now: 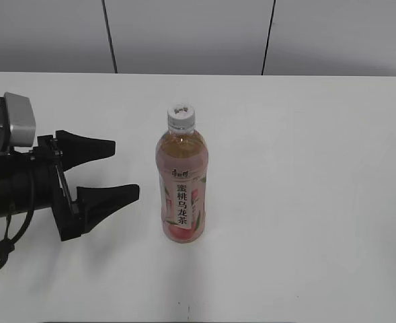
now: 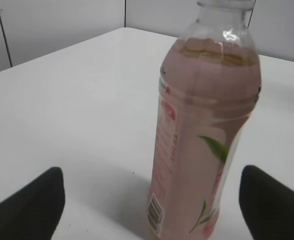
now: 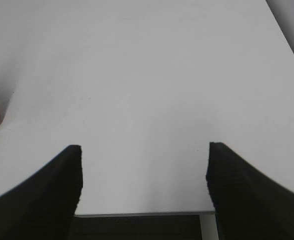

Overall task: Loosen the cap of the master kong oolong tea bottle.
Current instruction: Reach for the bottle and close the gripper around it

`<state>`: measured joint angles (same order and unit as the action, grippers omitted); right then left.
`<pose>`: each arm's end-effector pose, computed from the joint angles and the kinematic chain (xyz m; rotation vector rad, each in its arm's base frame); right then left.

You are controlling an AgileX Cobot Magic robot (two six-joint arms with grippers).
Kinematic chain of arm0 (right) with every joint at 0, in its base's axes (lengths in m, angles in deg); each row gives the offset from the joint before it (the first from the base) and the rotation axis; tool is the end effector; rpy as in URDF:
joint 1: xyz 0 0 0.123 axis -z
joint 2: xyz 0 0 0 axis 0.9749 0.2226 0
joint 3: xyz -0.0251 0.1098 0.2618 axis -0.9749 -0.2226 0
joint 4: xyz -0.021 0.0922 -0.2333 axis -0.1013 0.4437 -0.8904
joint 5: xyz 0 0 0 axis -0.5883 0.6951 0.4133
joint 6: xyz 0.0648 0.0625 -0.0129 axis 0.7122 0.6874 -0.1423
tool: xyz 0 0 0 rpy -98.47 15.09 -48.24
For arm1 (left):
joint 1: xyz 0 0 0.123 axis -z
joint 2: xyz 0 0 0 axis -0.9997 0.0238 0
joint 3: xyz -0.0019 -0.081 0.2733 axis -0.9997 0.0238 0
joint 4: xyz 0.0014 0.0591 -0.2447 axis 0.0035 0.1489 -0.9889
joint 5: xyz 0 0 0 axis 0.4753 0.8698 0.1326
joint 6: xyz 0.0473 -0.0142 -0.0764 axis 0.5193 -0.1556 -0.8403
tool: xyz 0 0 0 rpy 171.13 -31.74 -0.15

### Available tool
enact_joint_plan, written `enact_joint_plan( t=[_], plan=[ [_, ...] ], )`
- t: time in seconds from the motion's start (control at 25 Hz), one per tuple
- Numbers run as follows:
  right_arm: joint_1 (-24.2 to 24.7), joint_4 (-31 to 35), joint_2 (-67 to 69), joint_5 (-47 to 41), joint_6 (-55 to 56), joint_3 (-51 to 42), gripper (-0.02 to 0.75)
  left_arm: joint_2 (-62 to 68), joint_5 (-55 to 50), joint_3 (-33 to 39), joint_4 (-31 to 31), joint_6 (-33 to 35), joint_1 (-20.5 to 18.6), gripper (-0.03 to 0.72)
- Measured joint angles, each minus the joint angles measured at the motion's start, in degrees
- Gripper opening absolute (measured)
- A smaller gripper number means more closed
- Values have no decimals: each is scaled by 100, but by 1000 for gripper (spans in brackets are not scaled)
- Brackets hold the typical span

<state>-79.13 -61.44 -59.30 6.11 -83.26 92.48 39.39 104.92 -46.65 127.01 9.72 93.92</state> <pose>-0.0091 0.0051 0.2779 -0.0893 2.0585 0.0719 0.2370 -0.0986 0.1290 0.9614 1.6281 -0.8417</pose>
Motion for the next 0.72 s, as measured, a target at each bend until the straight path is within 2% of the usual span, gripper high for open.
enact_joint_plan(
  t=[0.12,0.36,0.72],
  plan=[
    [0,0,0,0,0,0,586,0,0,0,-168,0,174,643],
    [0,0,0,0,0,0,586,0,0,-28,-714,29,834,641],
    [0,0,0,0,0,0,586,11,0,-34,-1591,67,1294,639]
  ],
)
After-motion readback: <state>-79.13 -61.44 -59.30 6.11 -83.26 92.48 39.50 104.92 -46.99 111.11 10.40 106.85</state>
